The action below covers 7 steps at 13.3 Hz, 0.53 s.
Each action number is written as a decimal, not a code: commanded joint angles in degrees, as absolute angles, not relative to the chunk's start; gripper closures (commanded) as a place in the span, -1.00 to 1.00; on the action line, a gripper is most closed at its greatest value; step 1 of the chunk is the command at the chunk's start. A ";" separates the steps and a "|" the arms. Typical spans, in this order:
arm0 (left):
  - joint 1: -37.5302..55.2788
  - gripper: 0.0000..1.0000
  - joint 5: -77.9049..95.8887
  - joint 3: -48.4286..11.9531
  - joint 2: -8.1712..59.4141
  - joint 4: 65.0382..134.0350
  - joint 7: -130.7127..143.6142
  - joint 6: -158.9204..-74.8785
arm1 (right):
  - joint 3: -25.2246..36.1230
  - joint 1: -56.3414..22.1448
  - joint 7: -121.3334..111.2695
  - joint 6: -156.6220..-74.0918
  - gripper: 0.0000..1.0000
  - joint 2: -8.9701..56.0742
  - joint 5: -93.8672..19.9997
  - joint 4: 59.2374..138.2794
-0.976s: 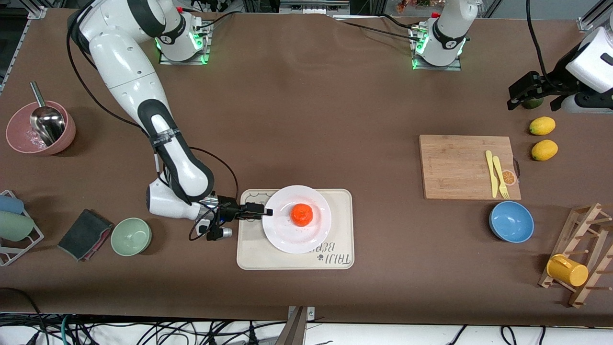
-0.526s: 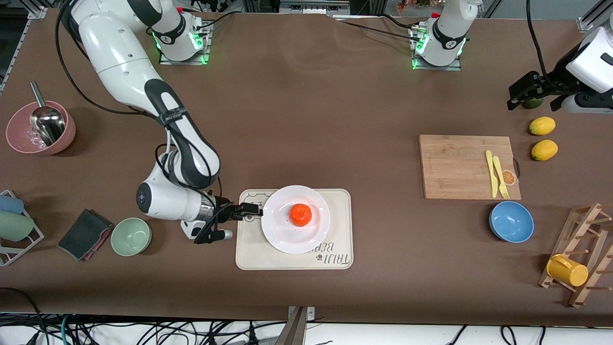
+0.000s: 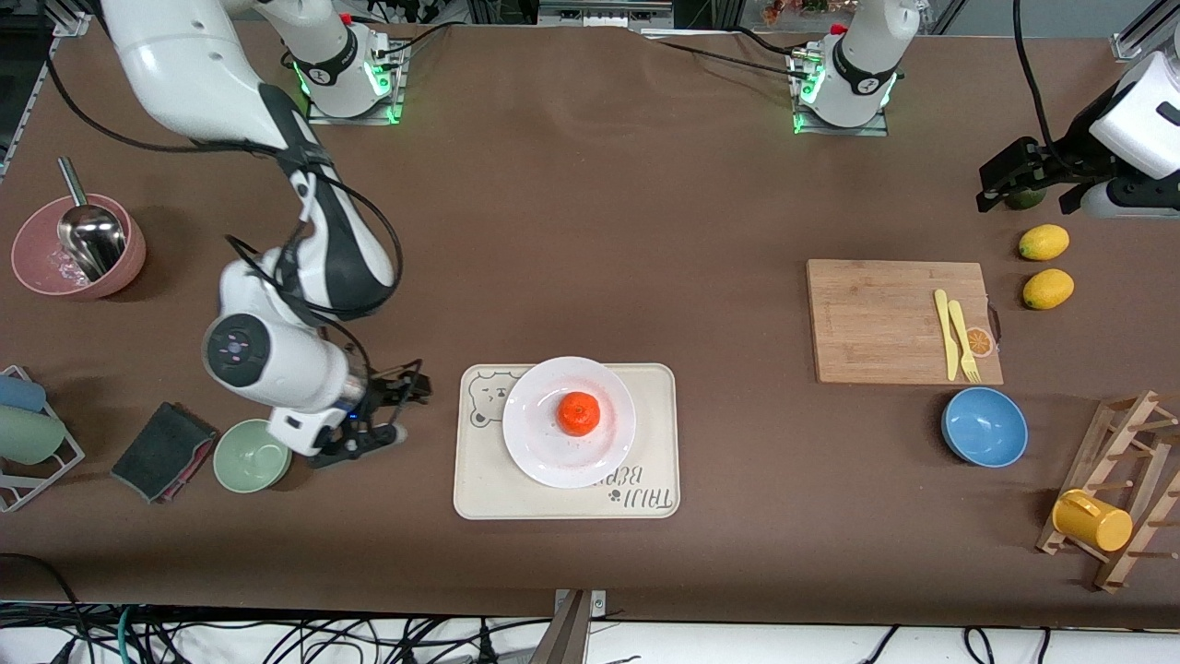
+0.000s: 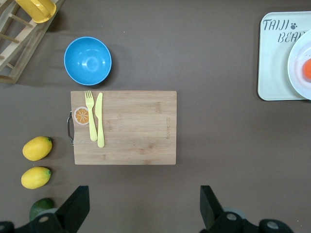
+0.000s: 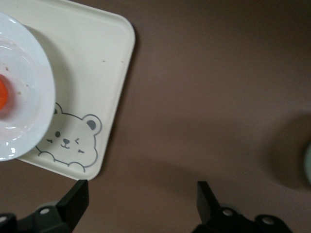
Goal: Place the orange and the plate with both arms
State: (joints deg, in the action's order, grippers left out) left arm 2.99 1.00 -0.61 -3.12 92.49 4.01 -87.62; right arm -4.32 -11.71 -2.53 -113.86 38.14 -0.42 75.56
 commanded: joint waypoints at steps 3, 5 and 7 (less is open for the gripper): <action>2.81 -1.00 0.26 -0.70 -2.29 90.62 3.87 -86.31 | 0.26 -11.69 -2.46 -103.01 -1.00 26.21 0.53 76.99; 2.81 -1.00 0.26 -0.70 -2.29 90.62 3.87 -86.31 | 2.02 -11.60 -2.81 -95.33 -1.00 21.91 0.44 76.64; 2.81 -1.00 0.26 -0.70 -2.29 90.62 3.87 -86.31 | 1.85 -11.96 -1.50 -88.36 -1.00 16.72 1.14 77.78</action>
State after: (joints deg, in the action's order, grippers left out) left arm 2.99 1.00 -0.61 -3.09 92.43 4.01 -87.55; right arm 1.73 -11.37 -2.61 -93.48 21.85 0.19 75.38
